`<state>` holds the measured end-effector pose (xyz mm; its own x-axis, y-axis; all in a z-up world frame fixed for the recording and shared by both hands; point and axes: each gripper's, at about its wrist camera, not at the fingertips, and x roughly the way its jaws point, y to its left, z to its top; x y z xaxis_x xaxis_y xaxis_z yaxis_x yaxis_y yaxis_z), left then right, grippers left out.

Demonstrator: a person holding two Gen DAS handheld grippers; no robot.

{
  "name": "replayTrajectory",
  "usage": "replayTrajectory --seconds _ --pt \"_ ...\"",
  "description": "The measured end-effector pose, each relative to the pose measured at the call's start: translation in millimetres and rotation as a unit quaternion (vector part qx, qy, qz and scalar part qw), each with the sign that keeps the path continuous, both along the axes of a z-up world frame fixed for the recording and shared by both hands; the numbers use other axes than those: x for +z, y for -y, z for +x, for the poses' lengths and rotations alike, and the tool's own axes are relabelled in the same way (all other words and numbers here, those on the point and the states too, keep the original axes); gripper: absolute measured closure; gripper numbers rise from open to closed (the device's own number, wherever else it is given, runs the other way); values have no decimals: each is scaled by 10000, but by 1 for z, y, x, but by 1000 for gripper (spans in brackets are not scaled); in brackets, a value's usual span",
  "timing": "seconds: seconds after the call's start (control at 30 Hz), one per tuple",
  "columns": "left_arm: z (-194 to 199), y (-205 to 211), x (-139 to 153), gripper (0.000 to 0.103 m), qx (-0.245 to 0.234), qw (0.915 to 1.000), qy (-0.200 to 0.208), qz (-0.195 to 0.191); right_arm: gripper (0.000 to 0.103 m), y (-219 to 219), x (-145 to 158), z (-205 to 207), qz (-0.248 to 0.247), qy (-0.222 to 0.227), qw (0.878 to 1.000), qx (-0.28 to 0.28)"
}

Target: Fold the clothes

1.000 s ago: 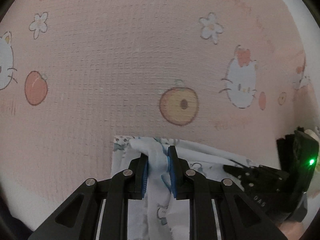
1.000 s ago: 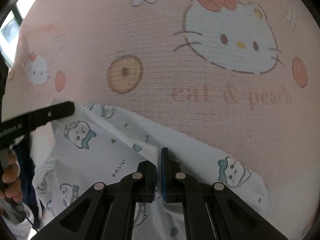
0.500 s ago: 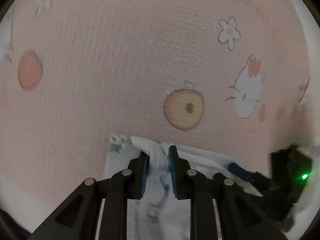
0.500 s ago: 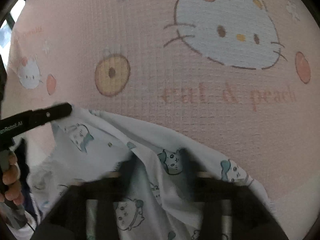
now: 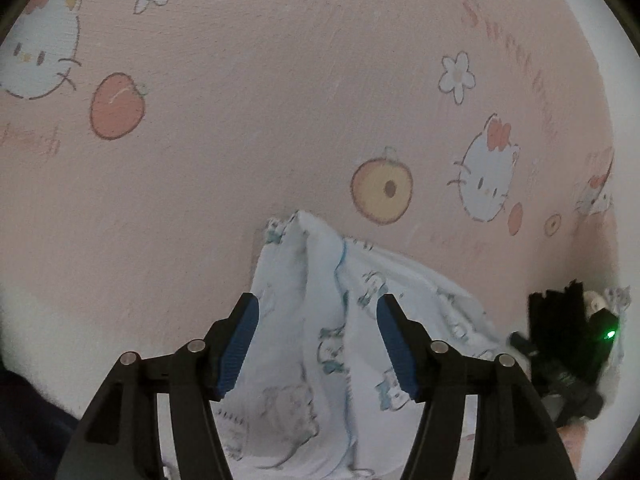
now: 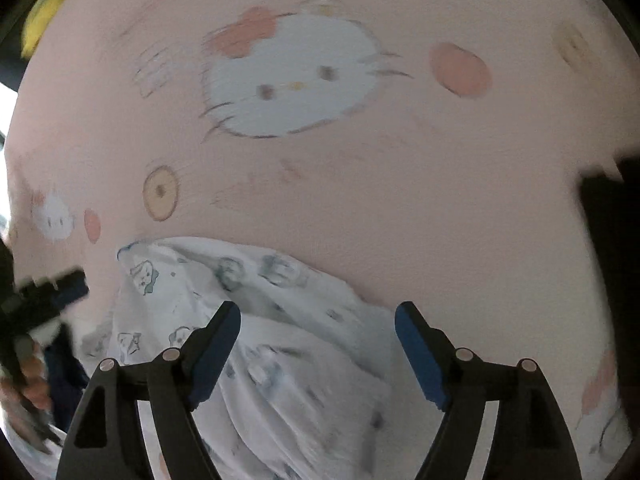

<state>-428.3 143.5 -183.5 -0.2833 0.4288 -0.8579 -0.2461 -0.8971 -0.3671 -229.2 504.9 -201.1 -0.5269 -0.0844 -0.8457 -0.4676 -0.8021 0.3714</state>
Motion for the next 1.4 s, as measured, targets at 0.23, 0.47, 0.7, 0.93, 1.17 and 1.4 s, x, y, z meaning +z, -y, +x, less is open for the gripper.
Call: replayTrajectory --seconds 0.23,0.47,0.7,0.93,1.17,1.4 --pt "14 6 -4 44 21 9998 -5 -210 24 -22 2 32 -409 -206 9985 -295" --pt "4 -8 -17 44 59 9994 258 -233 24 -24 -13 42 -1208 -207 9915 -431" --pt "-6 -21 -34 44 43 9978 541 -376 52 -33 -20 50 -1882 -255 9803 -550" --pt "-4 -35 -37 44 -166 9969 364 -683 54 -18 -30 29 -1669 244 9855 -198" --pt "2 -54 -44 44 -353 9932 182 -1098 56 -1 -35 21 -1101 589 9921 145" --pt "13 -75 -49 69 -542 9805 -418 -1839 75 16 -31 14 -231 752 9954 554"
